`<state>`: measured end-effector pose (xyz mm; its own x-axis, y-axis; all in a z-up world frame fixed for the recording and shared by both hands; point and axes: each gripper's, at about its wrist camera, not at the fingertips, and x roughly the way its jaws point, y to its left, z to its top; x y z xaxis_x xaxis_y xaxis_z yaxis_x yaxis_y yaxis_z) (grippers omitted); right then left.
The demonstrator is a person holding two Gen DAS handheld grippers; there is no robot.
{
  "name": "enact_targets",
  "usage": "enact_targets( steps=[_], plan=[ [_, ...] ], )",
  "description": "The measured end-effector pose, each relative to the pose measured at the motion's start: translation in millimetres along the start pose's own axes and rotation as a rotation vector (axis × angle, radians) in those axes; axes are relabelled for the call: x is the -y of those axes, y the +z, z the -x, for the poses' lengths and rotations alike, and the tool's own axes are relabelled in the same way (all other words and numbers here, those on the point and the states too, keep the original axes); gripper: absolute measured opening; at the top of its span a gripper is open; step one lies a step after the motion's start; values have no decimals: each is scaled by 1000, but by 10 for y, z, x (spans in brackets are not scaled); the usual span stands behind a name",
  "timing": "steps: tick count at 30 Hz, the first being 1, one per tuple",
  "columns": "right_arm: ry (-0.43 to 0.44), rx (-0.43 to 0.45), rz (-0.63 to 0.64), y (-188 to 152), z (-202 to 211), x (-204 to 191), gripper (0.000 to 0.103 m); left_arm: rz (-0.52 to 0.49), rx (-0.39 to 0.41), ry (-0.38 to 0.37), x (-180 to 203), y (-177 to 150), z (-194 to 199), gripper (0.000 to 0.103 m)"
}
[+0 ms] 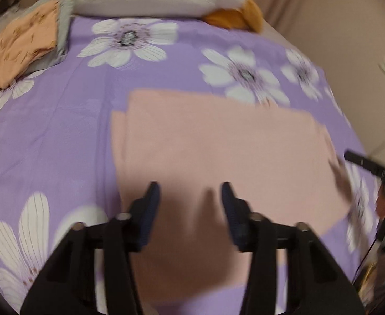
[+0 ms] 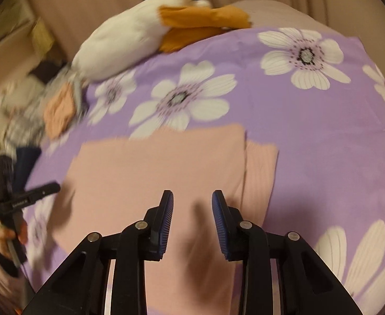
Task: Fold small clothes
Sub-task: 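Open both tools and lift them away from the folded shirt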
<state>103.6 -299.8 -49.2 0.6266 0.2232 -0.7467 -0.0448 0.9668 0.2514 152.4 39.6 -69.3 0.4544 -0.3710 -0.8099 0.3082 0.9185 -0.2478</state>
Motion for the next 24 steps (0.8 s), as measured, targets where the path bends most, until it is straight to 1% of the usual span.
enact_targets(
  steps=[1, 5, 8, 10, 12, 17, 18, 19, 21, 23, 24],
  plan=[
    [-16, -10, 34, -80, 17, -55, 30, -7, -8, 0, 21, -83, -13, 32],
    [-67, -65, 129, -391, -10, -215, 28, 9, -45, 8, -31, -409, -82, 32],
    [-117, -108, 135, -557, -76, -196, 28, 23, -44, 0, -27, -543, -31, 32],
    [-147, -138, 137, -685, -106, -152, 24, 36, -44, -7, -26, -613, 11, 32],
    [-150, -136, 135, -779, -68, -104, 24, 46, -45, -10, -34, -682, 72, 32],
    [-127, -139, 66, -863, 122, 10, 24, 78, -44, -20, -46, -807, 274, 36],
    [-125, -133, 52, -857, 180, 28, 24, 95, -37, -22, -61, -835, 336, 42],
    [-123, -126, 41, -874, 214, 27, 24, 109, -30, -21, -78, -857, 380, 54],
    [-99, -86, 6, -858, 304, 67, 24, 145, -11, -7, -118, -881, 453, 66],
    [-76, -54, -44, -810, 327, 133, 24, 183, 15, -1, -172, -886, 503, 66],
    [-65, -46, -75, -775, 311, 175, 24, 201, 15, 2, -198, -878, 501, 66]
  ],
)
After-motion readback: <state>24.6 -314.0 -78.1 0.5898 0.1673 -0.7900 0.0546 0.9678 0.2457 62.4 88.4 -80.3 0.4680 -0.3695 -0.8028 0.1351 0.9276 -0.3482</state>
